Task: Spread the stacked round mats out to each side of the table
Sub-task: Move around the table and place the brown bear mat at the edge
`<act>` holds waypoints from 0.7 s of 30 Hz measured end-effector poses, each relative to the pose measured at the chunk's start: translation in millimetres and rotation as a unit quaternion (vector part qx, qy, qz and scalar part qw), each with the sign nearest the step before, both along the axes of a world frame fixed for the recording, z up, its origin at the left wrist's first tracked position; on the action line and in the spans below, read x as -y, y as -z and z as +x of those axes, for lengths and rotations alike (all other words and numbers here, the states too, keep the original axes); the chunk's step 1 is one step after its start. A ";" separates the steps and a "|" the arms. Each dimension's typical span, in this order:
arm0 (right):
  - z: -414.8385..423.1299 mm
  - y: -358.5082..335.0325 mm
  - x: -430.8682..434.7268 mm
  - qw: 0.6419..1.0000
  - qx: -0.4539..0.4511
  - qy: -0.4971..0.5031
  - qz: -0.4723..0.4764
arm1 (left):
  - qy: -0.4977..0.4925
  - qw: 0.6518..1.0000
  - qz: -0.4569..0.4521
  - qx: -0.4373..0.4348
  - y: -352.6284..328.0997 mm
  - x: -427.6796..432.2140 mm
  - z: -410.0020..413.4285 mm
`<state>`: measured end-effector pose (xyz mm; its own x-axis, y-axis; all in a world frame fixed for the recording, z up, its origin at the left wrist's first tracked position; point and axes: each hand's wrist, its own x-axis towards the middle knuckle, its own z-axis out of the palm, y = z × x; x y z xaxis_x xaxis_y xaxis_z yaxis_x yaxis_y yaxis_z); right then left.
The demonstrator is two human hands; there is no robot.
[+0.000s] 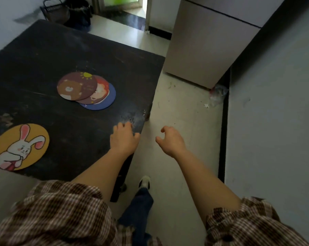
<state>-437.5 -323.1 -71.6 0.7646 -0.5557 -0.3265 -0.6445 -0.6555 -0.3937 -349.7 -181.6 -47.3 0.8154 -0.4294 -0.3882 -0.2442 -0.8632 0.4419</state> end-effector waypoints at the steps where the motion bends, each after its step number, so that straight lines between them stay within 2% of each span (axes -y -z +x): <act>1: 7.0 1.3 3.9 1.000 -0.003 -0.013 0.000 | -0.012 1.000 0.002 0.003 1.0 4.1 3.9; 12: 110.9 10.1 52.8 0.986 -0.038 -0.158 -0.024 | -0.153 0.988 0.009 -0.014 19.5 31.7 73.9; 21: 208.2 4.8 38.9 0.962 -0.062 -0.267 -0.006 | -0.247 0.969 0.031 0.002 22.0 14.5 121.5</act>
<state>-229.3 -361.9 -76.3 0.8979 -0.0990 -0.4289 -0.2560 -0.9102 -0.3257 -228.2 -196.1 -69.3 0.9170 0.0371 -0.3972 0.2033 -0.9002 0.3852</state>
